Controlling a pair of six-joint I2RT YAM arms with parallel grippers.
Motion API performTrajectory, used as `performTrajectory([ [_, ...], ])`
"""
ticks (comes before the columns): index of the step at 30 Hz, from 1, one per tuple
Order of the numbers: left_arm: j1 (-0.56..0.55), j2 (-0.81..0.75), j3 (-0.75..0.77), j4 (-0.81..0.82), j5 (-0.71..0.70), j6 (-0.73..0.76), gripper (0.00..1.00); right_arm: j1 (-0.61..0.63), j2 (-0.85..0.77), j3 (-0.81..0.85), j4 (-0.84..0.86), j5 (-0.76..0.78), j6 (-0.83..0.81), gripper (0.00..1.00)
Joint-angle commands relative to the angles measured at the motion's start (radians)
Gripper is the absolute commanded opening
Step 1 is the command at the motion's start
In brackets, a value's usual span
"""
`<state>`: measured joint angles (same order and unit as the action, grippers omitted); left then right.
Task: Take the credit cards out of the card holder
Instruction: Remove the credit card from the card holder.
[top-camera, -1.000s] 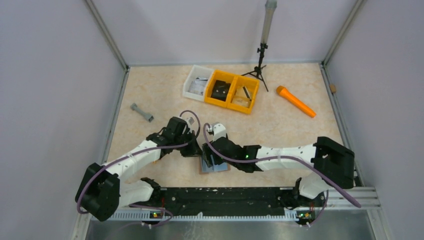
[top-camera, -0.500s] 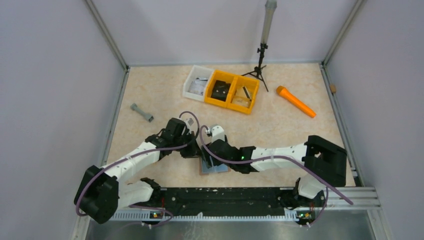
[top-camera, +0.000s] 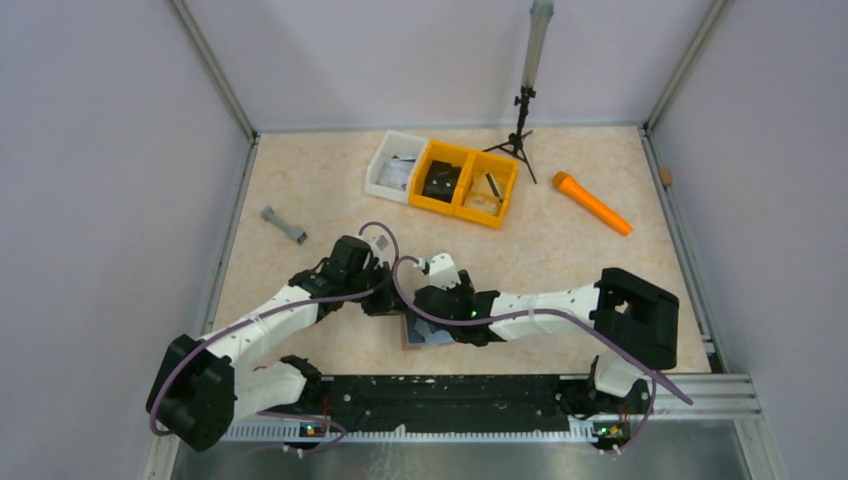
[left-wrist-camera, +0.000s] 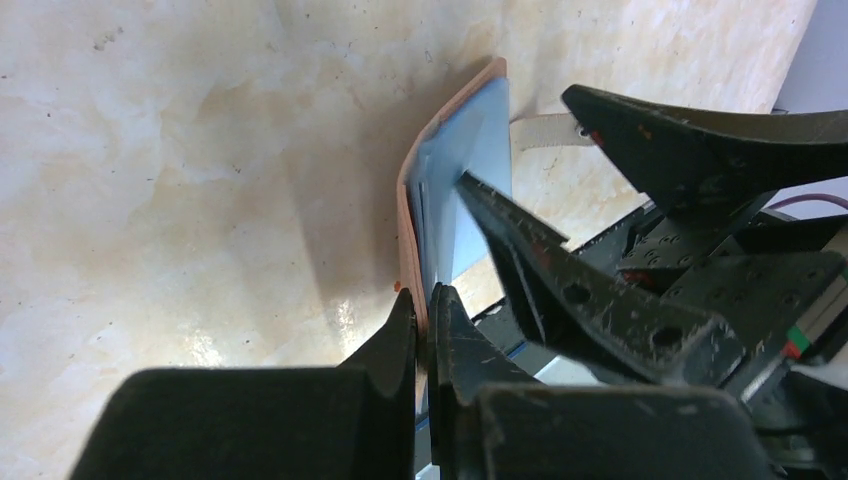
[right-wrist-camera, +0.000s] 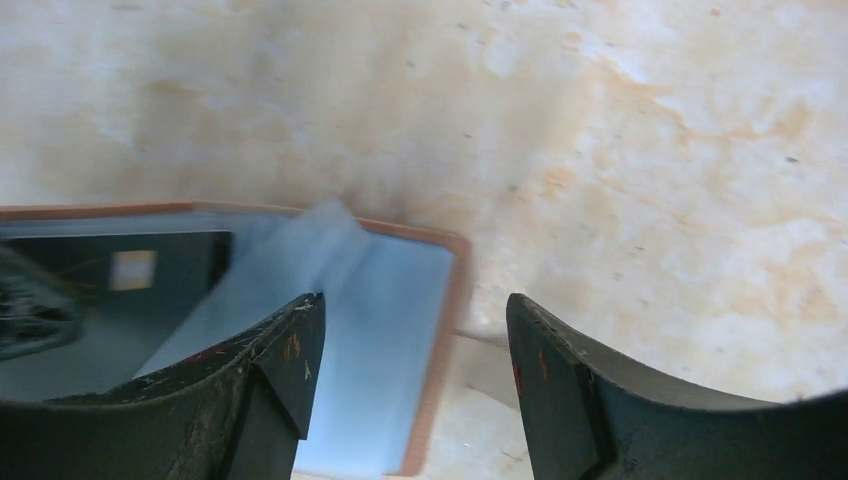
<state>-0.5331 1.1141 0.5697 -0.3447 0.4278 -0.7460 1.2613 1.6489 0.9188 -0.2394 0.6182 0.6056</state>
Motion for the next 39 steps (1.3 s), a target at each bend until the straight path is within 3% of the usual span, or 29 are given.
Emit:
performTrajectory([
  [1, -0.005, -0.025, 0.023, -0.007, 0.0, 0.007, 0.0, 0.008, -0.036, 0.016, -0.159, 0.154, 0.033, 0.68],
  [9, -0.005, -0.019, 0.038, -0.042, -0.039, 0.024, 0.0, 0.007, -0.27, -0.088, -0.176, 0.168, 0.044, 0.7],
  [14, -0.004, -0.008, 0.045, -0.029, -0.021, 0.022, 0.0, 0.006, -0.435, -0.173, 0.061, -0.038, -0.058, 0.7],
  [18, -0.005, 0.0, 0.036, 0.009, 0.017, 0.006, 0.0, 0.008, -0.461, -0.182, 0.213, -0.218, -0.073, 0.69],
  [24, -0.004, 0.006, 0.02, 0.046, 0.048, -0.012, 0.0, 0.01, -0.342, -0.118, 0.331, -0.314, -0.062, 0.57],
  [30, -0.005, -0.004, 0.012, 0.052, 0.055, -0.017, 0.0, 0.013, -0.274, -0.101, 0.394, -0.355, -0.045, 0.26],
  [31, -0.005, -0.004, 0.01, 0.053, 0.055, -0.018, 0.0, 0.017, -0.262, -0.091, 0.385, -0.352, -0.043, 0.29],
  [33, -0.005, -0.004, 0.01, 0.053, 0.055, -0.019, 0.0, 0.025, -0.222, -0.052, 0.32, -0.329, -0.039, 0.54],
  [34, -0.005, -0.005, 0.01, 0.055, 0.055, -0.02, 0.0, 0.033, -0.204, -0.028, 0.293, -0.304, -0.042, 0.58],
  [39, -0.004, -0.009, 0.01, 0.058, 0.054, -0.023, 0.0, 0.066, -0.141, 0.036, 0.19, -0.208, -0.04, 0.6],
])
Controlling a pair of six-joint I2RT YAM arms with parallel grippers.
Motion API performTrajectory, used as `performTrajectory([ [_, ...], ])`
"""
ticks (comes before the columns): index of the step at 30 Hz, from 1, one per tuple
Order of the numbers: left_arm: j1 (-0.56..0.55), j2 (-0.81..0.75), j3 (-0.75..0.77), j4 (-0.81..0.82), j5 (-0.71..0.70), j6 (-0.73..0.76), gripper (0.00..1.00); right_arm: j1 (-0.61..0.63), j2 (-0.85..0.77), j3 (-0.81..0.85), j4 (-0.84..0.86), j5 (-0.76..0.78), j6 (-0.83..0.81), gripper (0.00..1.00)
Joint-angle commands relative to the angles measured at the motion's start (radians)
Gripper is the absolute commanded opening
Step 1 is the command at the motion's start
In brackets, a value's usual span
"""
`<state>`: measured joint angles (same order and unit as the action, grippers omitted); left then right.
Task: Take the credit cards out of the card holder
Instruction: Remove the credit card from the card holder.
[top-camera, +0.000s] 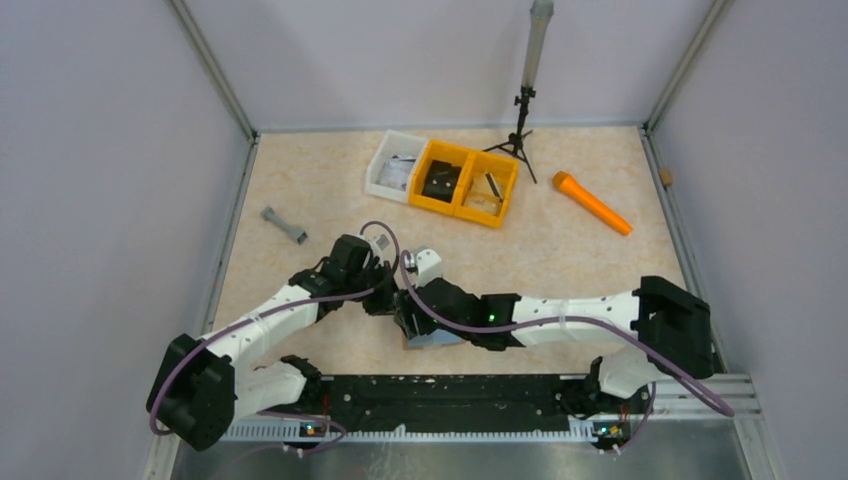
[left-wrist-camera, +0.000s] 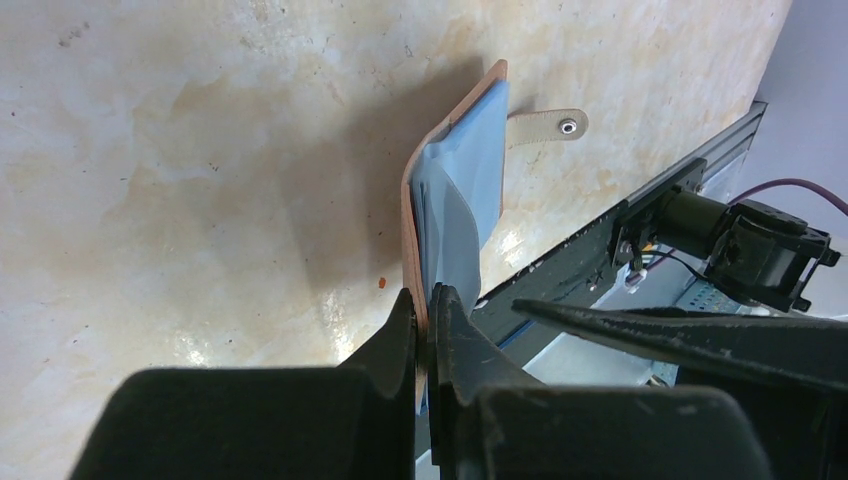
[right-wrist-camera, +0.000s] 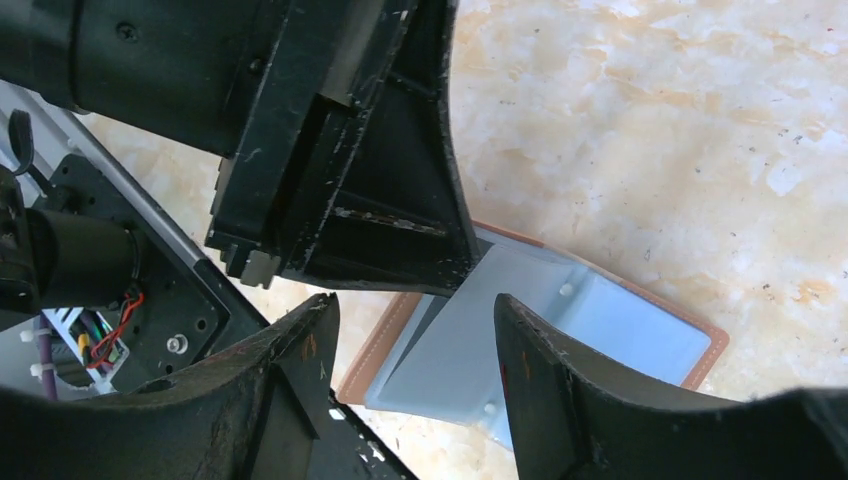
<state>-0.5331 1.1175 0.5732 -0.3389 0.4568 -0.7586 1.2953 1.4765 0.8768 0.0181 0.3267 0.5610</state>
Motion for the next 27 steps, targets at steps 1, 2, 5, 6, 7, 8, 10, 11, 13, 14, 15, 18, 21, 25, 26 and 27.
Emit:
performTrajectory([
  [1, -0.005, -0.014, 0.006, 0.052, 0.025, -0.011, 0.0, 0.039, 0.038, 0.084, -0.084, 0.104, 0.004, 0.6],
  [2, -0.005, -0.015, 0.005, 0.052, 0.025, -0.01, 0.0, 0.044, 0.046, 0.091, -0.097, 0.124, 0.005, 0.59],
  [5, -0.005, -0.016, 0.004, 0.049, 0.026, -0.01, 0.0, 0.047, 0.05, 0.089, -0.117, 0.158, 0.013, 0.57],
  [6, -0.005, -0.017, 0.002, 0.049, 0.025, -0.009, 0.0, 0.047, 0.049, 0.084, -0.12, 0.165, 0.015, 0.57],
  [7, -0.005, -0.019, 0.002, 0.049, 0.026, -0.009, 0.0, 0.048, 0.048, 0.08, -0.123, 0.173, 0.016, 0.56],
  [8, -0.005, -0.02, 0.001, 0.049, 0.027, -0.009, 0.0, 0.047, 0.049, 0.078, -0.127, 0.18, 0.019, 0.56],
  [10, -0.005, -0.023, 0.0, 0.049, 0.029, -0.008, 0.0, 0.048, 0.057, 0.077, -0.138, 0.197, 0.02, 0.56],
  [11, -0.005, -0.024, 0.0, 0.049, 0.029, -0.01, 0.0, 0.047, 0.065, 0.079, -0.145, 0.203, 0.022, 0.56],
  [13, -0.004, -0.029, 0.0, 0.051, 0.032, -0.01, 0.0, 0.048, 0.081, 0.086, -0.152, 0.212, 0.024, 0.56],
  [14, -0.004, -0.03, 0.001, 0.051, 0.034, -0.01, 0.0, 0.048, 0.087, 0.09, -0.157, 0.215, 0.025, 0.56],
  [15, -0.005, -0.032, 0.001, 0.049, 0.034, -0.01, 0.0, 0.047, 0.095, 0.093, -0.161, 0.222, 0.026, 0.56],
  [18, -0.004, -0.036, 0.002, 0.046, 0.031, -0.009, 0.0, 0.047, 0.115, 0.102, -0.183, 0.242, 0.028, 0.56],
  [21, -0.004, -0.038, 0.003, 0.045, 0.033, -0.009, 0.0, 0.047, 0.134, 0.114, -0.221, 0.267, 0.031, 0.56],
  [25, -0.004, -0.037, 0.004, 0.034, 0.017, -0.002, 0.0, 0.048, 0.149, 0.138, -0.333, 0.336, 0.043, 0.56],
  [26, -0.004, -0.038, 0.004, 0.032, 0.015, -0.002, 0.0, 0.047, 0.15, 0.14, -0.364, 0.357, 0.046, 0.56],
  [27, -0.003, -0.038, 0.006, 0.03, 0.014, 0.0, 0.0, 0.047, 0.152, 0.141, -0.401, 0.378, 0.054, 0.56],
])
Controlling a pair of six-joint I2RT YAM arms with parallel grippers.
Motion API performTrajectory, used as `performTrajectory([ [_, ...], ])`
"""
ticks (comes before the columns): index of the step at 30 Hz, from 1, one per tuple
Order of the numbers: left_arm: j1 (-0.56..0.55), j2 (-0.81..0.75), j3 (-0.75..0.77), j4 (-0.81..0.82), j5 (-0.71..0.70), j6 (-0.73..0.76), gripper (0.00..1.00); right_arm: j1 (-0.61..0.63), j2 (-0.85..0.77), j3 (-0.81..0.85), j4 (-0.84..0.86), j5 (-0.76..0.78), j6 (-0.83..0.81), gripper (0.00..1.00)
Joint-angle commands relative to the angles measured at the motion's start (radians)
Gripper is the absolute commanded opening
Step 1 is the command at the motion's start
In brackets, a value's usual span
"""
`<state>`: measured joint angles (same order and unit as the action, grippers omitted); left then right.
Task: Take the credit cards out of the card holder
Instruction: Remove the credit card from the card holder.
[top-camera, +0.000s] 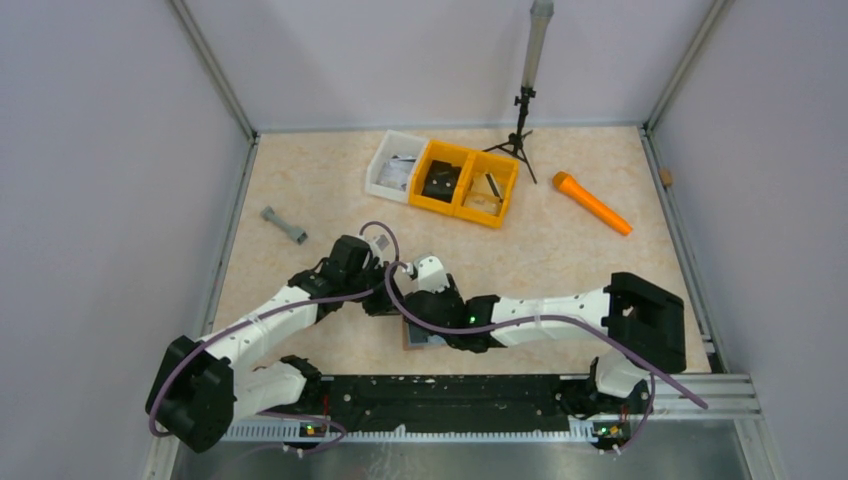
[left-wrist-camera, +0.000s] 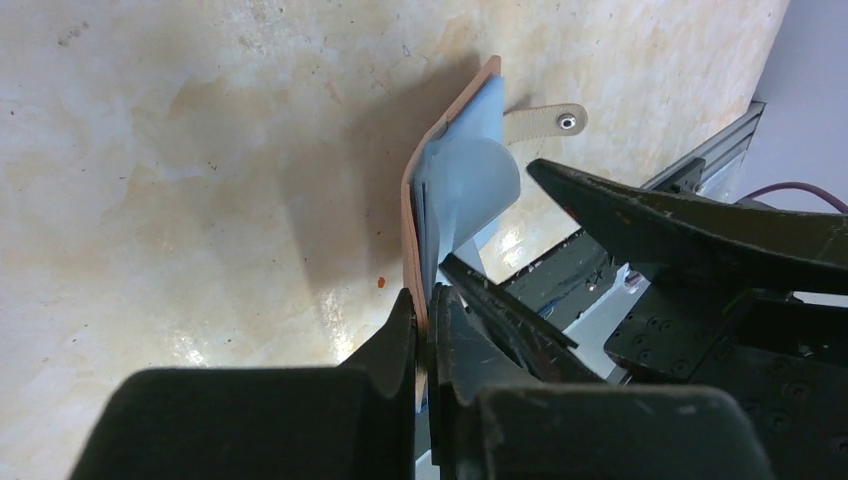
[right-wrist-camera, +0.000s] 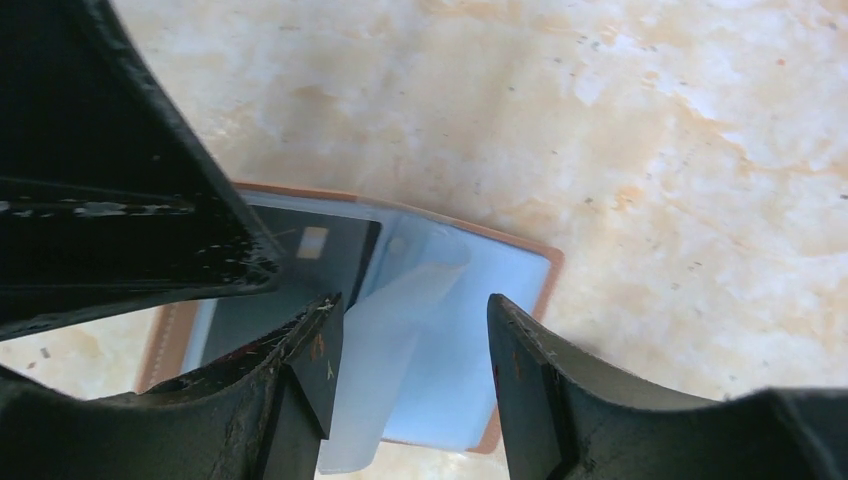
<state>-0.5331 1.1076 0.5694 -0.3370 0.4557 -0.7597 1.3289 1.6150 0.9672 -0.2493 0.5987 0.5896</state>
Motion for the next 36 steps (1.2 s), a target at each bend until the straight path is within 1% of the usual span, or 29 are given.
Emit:
performTrajectory([
  [1, -0.003, -0.028, 0.01, 0.027, 0.015, 0.003, 0.0, 0.013, 0.015, 0.053, -0.17, 0.132, 0.037, 0.56],
  [4, -0.004, -0.03, 0.008, 0.026, 0.012, 0.004, 0.0, 0.014, 0.01, 0.046, -0.276, 0.181, 0.079, 0.56],
  [7, -0.003, -0.03, 0.004, 0.034, 0.012, 0.005, 0.0, 0.013, -0.023, 0.016, -0.325, 0.201, 0.108, 0.57],
  [11, 0.0, -0.032, -0.013, 0.077, 0.03, -0.009, 0.0, -0.001, -0.111, -0.051, -0.328, 0.178, 0.116, 0.57],
  [14, 0.001, -0.04, -0.036, 0.133, 0.055, -0.028, 0.0, -0.024, -0.208, -0.099, -0.299, 0.124, 0.099, 0.57],
  [17, 0.004, -0.036, -0.048, 0.161, 0.067, -0.04, 0.0, -0.034, -0.339, -0.147, -0.213, 0.039, 0.055, 0.57],
  [20, 0.005, -0.035, -0.08, 0.243, 0.108, -0.059, 0.0, -0.041, -0.488, -0.206, -0.039, -0.106, 0.01, 0.53],
  [22, 0.005, -0.038, -0.104, 0.295, 0.124, -0.081, 0.0, -0.055, -0.557, -0.239, 0.053, -0.212, 0.002, 0.48],
  [24, 0.006, -0.038, -0.112, 0.305, 0.12, -0.092, 0.0, -0.075, -0.599, -0.254, 0.115, -0.301, 0.0, 0.47],
  [26, 0.005, -0.04, -0.113, 0.3, 0.107, -0.096, 0.0, -0.086, -0.608, -0.247, 0.161, -0.382, 0.0, 0.47],
  [29, 0.006, -0.051, -0.112, 0.302, 0.105, -0.098, 0.0, -0.086, -0.561, -0.219, 0.216, -0.492, 0.01, 0.47],
  [31, 0.006, -0.063, -0.113, 0.315, 0.111, -0.103, 0.0, -0.086, -0.516, -0.21, 0.256, -0.529, 0.031, 0.47],
  [33, 0.006, -0.076, -0.116, 0.328, 0.117, -0.111, 0.0, -0.088, -0.479, -0.219, 0.291, -0.527, 0.055, 0.45],
  [35, 0.005, -0.088, -0.123, 0.344, 0.128, -0.118, 0.0, -0.119, -0.465, -0.259, 0.331, -0.55, 0.091, 0.44],
  [36, 0.007, -0.095, -0.128, 0.367, 0.135, -0.127, 0.0, -0.147, -0.462, -0.29, 0.386, -0.585, 0.113, 0.44],
])
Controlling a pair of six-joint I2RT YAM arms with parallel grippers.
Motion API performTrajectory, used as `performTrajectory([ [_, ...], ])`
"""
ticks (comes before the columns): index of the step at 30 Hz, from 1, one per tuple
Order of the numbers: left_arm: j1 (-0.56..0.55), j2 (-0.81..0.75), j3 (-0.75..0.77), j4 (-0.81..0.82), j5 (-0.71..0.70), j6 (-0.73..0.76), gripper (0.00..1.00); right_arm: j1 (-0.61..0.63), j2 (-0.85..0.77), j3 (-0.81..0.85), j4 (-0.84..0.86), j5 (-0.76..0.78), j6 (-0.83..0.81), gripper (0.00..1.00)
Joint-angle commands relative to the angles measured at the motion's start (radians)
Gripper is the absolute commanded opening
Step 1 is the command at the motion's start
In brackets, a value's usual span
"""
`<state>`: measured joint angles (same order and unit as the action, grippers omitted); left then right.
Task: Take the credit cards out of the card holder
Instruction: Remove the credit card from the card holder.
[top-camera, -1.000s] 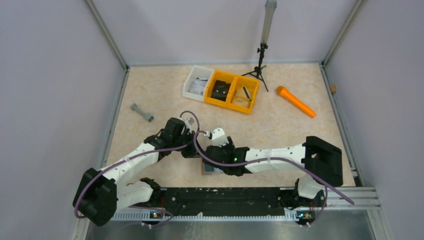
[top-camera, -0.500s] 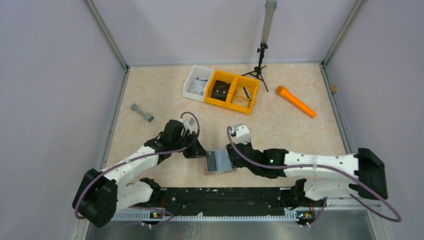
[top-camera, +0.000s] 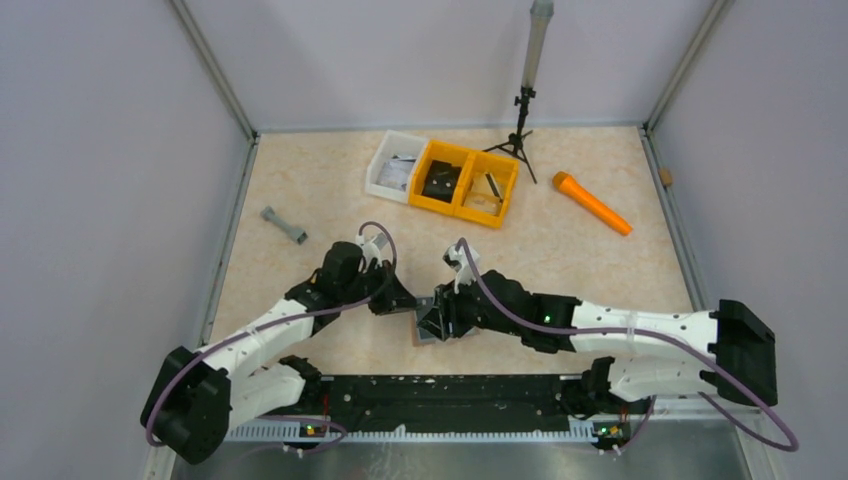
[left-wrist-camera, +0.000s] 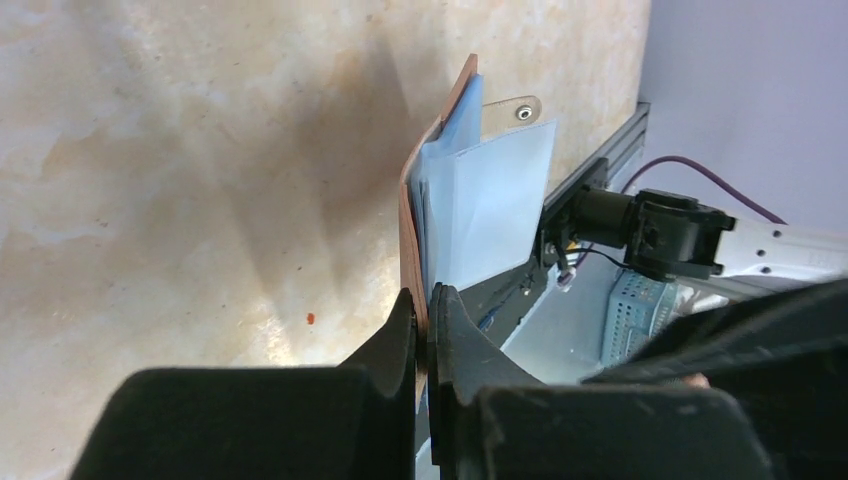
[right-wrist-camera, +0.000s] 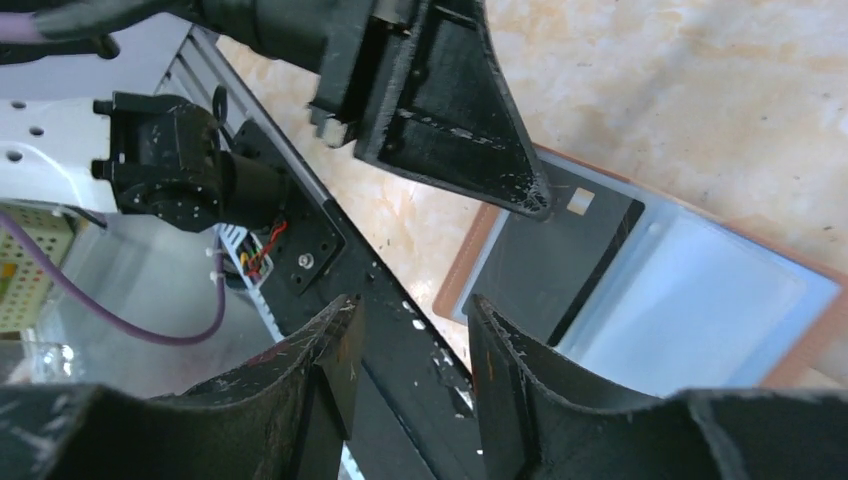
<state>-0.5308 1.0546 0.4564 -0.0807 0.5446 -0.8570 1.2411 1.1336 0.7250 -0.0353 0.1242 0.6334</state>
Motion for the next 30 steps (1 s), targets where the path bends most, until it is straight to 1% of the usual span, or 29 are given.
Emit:
performTrajectory([
  [1, 0.007, -0.049, -0.022, 0.126, 0.055, -0.038, 0.0, -0.09, 0.018, -0.086, 0.215, -0.154, 0.095, 0.44],
  [3, 0.009, -0.064, -0.034, 0.164, 0.078, -0.056, 0.0, -0.14, 0.007, -0.148, 0.293, -0.225, 0.129, 0.44],
  [7, 0.014, -0.088, -0.056, 0.245, 0.117, -0.094, 0.0, -0.212, -0.024, -0.211, 0.33, -0.285, 0.155, 0.45],
  [11, 0.017, -0.089, -0.069, 0.336, 0.164, -0.137, 0.0, -0.284, -0.037, -0.283, 0.414, -0.402, 0.208, 0.47],
  [17, 0.017, -0.081, -0.079, 0.446, 0.225, -0.197, 0.0, -0.319, -0.062, -0.311, 0.438, -0.444, 0.22, 0.47],
  [22, 0.017, -0.08, -0.101, 0.57, 0.27, -0.267, 0.0, -0.362, -0.061, -0.36, 0.573, -0.544, 0.289, 0.47],
  [24, 0.018, -0.082, -0.111, 0.625, 0.284, -0.3, 0.0, -0.369, -0.069, -0.365, 0.564, -0.536, 0.294, 0.47],
  [25, 0.017, -0.084, -0.112, 0.637, 0.285, -0.308, 0.0, -0.369, -0.081, -0.358, 0.522, -0.516, 0.28, 0.47],
  [27, 0.018, -0.095, -0.11, 0.622, 0.283, -0.305, 0.0, -0.37, -0.112, -0.353, 0.463, -0.478, 0.257, 0.49],
  [30, 0.017, -0.105, -0.115, 0.625, 0.278, -0.311, 0.0, -0.378, -0.14, -0.37, 0.487, -0.491, 0.264, 0.49],
])
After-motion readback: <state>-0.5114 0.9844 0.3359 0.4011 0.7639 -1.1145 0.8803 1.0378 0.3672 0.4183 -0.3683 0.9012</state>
